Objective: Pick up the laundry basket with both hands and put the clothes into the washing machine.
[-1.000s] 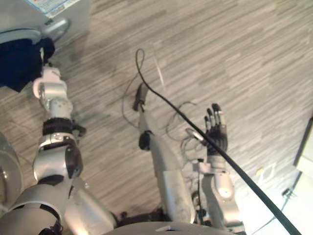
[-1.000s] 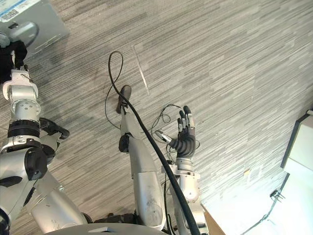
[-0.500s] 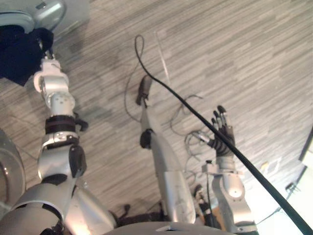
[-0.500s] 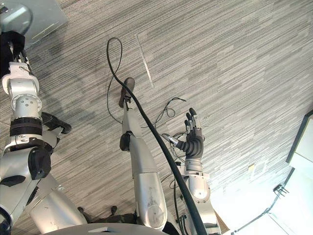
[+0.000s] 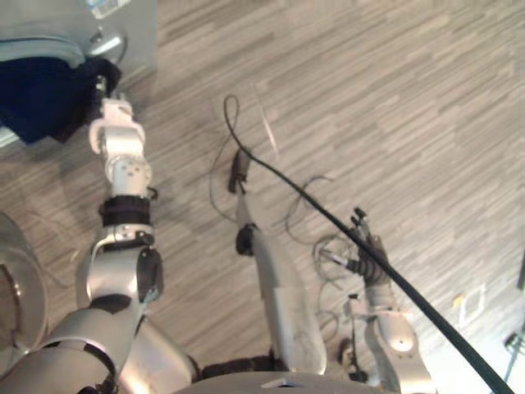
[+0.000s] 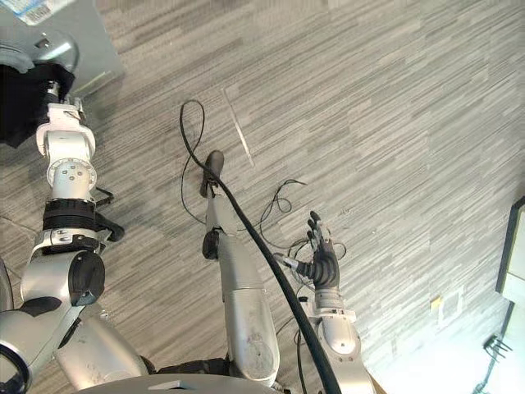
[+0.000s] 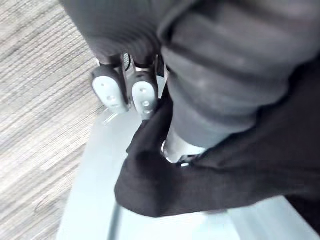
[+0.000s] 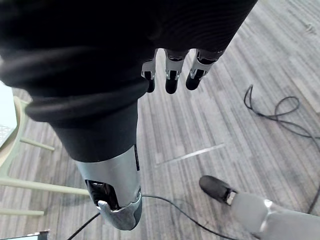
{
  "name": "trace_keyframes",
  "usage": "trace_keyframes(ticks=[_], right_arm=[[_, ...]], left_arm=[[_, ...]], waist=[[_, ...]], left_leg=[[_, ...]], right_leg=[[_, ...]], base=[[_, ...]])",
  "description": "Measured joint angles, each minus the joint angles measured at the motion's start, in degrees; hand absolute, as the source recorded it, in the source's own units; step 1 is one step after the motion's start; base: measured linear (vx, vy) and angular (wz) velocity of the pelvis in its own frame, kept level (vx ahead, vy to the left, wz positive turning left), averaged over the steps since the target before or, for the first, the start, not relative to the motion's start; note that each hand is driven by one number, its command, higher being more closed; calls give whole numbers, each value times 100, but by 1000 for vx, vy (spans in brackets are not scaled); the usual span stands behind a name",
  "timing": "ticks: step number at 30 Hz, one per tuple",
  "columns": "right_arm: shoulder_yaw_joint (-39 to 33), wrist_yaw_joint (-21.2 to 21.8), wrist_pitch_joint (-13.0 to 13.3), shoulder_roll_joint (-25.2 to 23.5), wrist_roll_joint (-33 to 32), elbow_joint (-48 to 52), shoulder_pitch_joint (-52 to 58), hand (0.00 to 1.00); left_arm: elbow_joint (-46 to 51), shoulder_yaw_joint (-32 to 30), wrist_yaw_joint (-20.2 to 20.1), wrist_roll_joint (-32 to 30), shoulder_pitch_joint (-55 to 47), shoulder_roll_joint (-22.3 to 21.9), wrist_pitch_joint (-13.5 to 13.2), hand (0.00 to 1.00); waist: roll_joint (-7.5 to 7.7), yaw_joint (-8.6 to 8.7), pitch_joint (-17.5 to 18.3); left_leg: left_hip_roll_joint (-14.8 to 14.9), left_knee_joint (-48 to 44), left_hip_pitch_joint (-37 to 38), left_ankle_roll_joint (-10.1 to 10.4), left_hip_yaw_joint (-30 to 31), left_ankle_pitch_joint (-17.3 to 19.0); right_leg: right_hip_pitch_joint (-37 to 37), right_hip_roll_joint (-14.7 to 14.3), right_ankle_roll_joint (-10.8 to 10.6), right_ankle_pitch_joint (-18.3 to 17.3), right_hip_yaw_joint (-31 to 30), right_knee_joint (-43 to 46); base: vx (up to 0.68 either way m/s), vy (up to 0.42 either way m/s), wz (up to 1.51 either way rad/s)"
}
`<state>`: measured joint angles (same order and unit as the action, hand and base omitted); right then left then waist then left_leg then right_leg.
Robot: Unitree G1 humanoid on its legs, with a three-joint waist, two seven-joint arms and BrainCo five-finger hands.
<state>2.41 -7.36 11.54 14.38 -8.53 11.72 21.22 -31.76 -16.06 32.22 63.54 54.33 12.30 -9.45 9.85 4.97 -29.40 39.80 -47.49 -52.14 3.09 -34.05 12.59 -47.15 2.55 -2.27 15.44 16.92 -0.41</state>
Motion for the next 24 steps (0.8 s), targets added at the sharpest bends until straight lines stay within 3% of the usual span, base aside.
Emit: trace_keyframes(ticks=[1,2,3,6,10,11,12,13,14,15,16,18,19,20,21,22,24], right_arm=[[-10,83,-13,58,1,-100,0,0],[-24,122,-49,102,7,-209,64,0],[-87,114,-51,156,7,-289,222,0],[-124,244,-52,316,244,-455,332,0],[-333,351,-63,400,446,-690,376,0],[-332,362,-64,421,447,-685,369,0],[-327,373,-67,442,449,-688,307,0],[-320,433,-65,443,458,-692,234,0],[-323,473,-62,428,480,-687,259,0],[-366,484,-60,431,550,-643,292,0],[-425,483,-47,434,602,-570,276,0],[-492,484,-41,436,652,-448,232,0],[-490,485,-48,436,665,-432,202,0],[-487,486,-50,437,665,-433,185,0],[-483,536,-52,417,665,-442,175,0],[-519,554,-40,413,664,-419,259,0],[-541,556,-41,412,663,-403,170,0]], left_arm=[[0,252,25,54,0,17,1,100],[-1,445,90,68,0,17,4,100],[-2,855,218,293,0,80,155,100],[-47,1654,347,36,9,315,206,100],[-276,1890,462,-674,23,462,380,100],[-316,1925,425,-807,33,524,410,100],[-461,1929,333,-1019,149,593,508,100],[-684,1880,254,-1172,325,618,602,100],[-744,1873,214,-1235,366,619,647,100],[-748,1874,82,-1345,369,627,729,100],[-746,1865,-18,-1533,405,634,748,100],[-746,1790,-13,-1787,535,667,793,100],[-749,1787,-15,-2040,594,745,882,100],[-770,1795,-19,-2216,633,767,931,100],[-779,1802,-104,-2575,675,805,1108,100],[-781,1863,-295,-2956,678,804,1329,100],[-781,2000,-568,-3824,702,848,1531,100]], waist=[[-81,-50,20],[-70,-52,22],[-76,-225,46],[-78,-293,245],[-115,-290,329],[-115,-292,329],[-121,-306,325],[-142,-303,312],[-133,-284,318],[-111,-359,328],[-109,-427,329],[-107,-463,330],[-108,-437,329],[-116,-439,324],[-116,-391,320],[-100,-371,327],[-100,-444,327]], left_leg=[[-36,302,149,-30,-63,-185],[-147,368,276,22,0,-265],[-150,471,479,88,9,-345],[-232,670,614,132,-63,-488],[-271,736,677,158,-143,-501],[-280,759,673,138,-182,-514],[-319,945,665,18,-244,-595],[-288,1018,615,-57,-233,-691],[-301,926,561,30,-174,-683],[-169,734,430,12,-32,-670],[-115,664,339,18,-43,-663],[-120,657,175,25,-47,-623],[-149,751,105,-39,-59,-642],[-141,840,81,-103,-65,-691],[-134,813,-1,-99,23,-718],[-154,650,-111,-77,183,-713],[-174,669,-192,-69,237,-710]], right_leg=[[-52,43,206,-421,132,467],[100,140,350,-350,125,969],[261,130,193,-206,188,930],[310,120,224,-171,164,825],[442,99,215,-111,101,480],[440,101,173,-172,100,414],[431,100,51,-481,129,286],[350,104,185,-582,184,567],[419,146,290,-480,197,683],[416,98,243,-95,282,634],[383,47,242,-43,271,510],[317,18,188,-57,277,276],[313,6,-48,-245,309,95],[286,9,-105,-372,372,109],[232,49,45,-422,429,379],[290,85,159,30,490,369],[303,57,63,-15,511,228]], base=[[6,-24,28],[71,-7,30],[91,25,32],[75,6,2],[13,4,-3],[-21,-2,-12],[-16,-25,-14],[0,0,0],[59,33,9],[83,71,4],[70,59,-12],[22,20,-19],[2,1,-18],[-2,6,-4],[1,39,33],[11,61,41],[24,54,17]])
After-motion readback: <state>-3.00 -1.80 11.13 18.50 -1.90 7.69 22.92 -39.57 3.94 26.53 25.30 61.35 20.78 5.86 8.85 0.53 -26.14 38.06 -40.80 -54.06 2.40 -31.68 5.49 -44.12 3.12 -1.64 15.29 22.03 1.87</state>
